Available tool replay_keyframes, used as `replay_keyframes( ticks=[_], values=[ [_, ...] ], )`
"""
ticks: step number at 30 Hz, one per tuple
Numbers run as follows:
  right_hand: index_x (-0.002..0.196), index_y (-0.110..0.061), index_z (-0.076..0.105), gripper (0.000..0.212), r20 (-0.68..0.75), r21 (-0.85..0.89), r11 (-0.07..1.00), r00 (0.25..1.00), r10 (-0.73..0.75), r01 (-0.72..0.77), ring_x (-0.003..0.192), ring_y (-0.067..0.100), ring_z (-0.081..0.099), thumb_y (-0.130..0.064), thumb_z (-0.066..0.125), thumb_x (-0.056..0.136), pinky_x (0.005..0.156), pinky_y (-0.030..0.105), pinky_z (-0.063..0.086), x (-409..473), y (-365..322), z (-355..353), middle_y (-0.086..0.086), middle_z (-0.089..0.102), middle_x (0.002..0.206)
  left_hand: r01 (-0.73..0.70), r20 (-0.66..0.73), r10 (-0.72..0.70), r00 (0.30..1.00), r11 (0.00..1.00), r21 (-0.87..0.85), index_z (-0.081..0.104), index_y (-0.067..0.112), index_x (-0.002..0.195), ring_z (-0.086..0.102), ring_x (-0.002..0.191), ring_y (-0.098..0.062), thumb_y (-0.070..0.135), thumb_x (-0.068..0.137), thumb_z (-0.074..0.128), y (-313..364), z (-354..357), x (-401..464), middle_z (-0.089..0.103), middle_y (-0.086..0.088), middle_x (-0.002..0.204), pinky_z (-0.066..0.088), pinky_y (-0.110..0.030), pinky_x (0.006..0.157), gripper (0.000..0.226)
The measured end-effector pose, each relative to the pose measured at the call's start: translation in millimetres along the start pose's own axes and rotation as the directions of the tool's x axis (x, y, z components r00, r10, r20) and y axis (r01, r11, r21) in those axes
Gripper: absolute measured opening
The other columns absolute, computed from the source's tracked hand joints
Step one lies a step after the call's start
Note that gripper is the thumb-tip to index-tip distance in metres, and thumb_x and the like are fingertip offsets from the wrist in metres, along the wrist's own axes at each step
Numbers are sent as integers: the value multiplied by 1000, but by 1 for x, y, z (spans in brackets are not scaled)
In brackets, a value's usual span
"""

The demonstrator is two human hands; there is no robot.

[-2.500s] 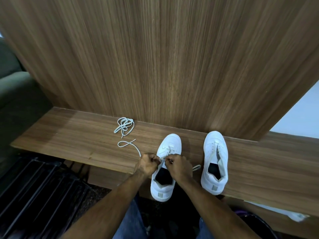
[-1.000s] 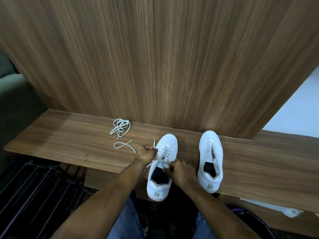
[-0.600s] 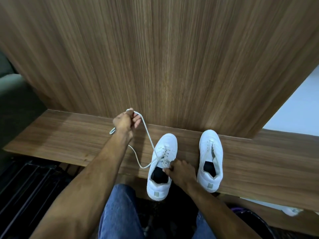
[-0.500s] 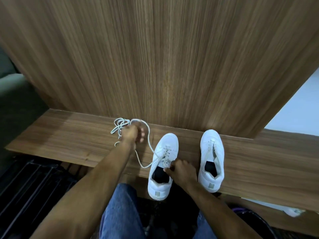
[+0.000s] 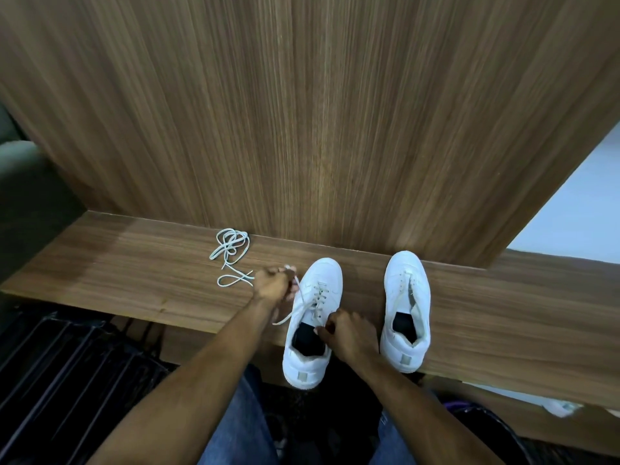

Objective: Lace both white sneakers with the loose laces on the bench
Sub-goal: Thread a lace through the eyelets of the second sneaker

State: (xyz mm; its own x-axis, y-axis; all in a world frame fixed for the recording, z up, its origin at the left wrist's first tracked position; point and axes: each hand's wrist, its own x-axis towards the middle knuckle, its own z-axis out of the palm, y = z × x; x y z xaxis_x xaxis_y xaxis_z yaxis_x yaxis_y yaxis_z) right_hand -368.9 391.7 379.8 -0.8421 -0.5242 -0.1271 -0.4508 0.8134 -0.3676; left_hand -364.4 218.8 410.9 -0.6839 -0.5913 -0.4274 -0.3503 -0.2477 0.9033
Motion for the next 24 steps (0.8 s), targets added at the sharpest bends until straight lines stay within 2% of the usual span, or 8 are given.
replay_keyframes(
  ticks=[4,8,10,14,15,17,19,24],
  values=[
    [85,-19,66,32,6,-14,1000,1000,0,0,92,23,66,-48,55,89,66,29,41,-1,-1,-2,1,70,95,-46,-23,46,999,999,-23,58,9,71,54,37,-5,7,91,62,10,-7,3,60,-9,68,43,-18,39,20],
    [80,-18,65,32,12,11,1000,1000,26,-26,90,23,66,-48,57,88,68,30,44,0,-4,-2,0,69,93,57,-124,-53,991,998,29,59,8,68,56,38,-15,9,85,63,-11,-14,11,58,-10,58,43,-22,39,18],
    [82,-18,66,31,14,19,999,999,36,-36,90,23,66,-48,57,87,69,31,46,0,-3,-1,-1,69,94,105,-197,-57,979,966,238,67,3,80,70,67,-29,20,75,69,-22,-20,18,69,-18,76,57,-36,59,18],
    [80,-17,66,32,8,29,999,999,44,-44,87,22,66,-47,58,87,67,30,47,0,-3,-1,0,70,91,109,-173,-9,985,809,577,47,12,130,58,112,-34,33,66,73,-27,-28,8,58,-10,123,49,-36,94,72],
    [79,-17,66,32,10,30,999,999,42,-42,86,22,66,-47,58,87,66,29,46,0,-4,-1,-1,70,90,52,-105,21,994,760,647,51,20,128,58,113,-33,34,71,69,-25,-25,4,58,-9,124,48,-34,94,61],
    [78,-17,65,33,13,39,998,999,42,-43,85,22,66,-48,58,87,65,29,45,1,-4,0,-1,69,90,-101,88,54,995,679,727,68,33,89,64,105,-30,34,77,59,-24,-20,4,68,-7,112,52,-32,89,15],
    [74,-18,62,33,14,37,999,999,39,-40,85,21,66,-48,58,87,65,29,44,1,-4,0,-2,68,89,-189,234,11,972,628,755,68,37,68,67,101,-24,35,73,54,-28,-12,6,73,-6,103,53,-32,88,16],
    [63,-20,48,39,13,26,999,999,31,-31,82,21,65,-49,56,88,61,28,38,-1,-2,0,-1,68,86,-208,277,-38,960,565,798,72,20,82,66,93,-18,22,86,60,-25,-1,0,71,-5,93,46,-21,73,13]
  ],
)
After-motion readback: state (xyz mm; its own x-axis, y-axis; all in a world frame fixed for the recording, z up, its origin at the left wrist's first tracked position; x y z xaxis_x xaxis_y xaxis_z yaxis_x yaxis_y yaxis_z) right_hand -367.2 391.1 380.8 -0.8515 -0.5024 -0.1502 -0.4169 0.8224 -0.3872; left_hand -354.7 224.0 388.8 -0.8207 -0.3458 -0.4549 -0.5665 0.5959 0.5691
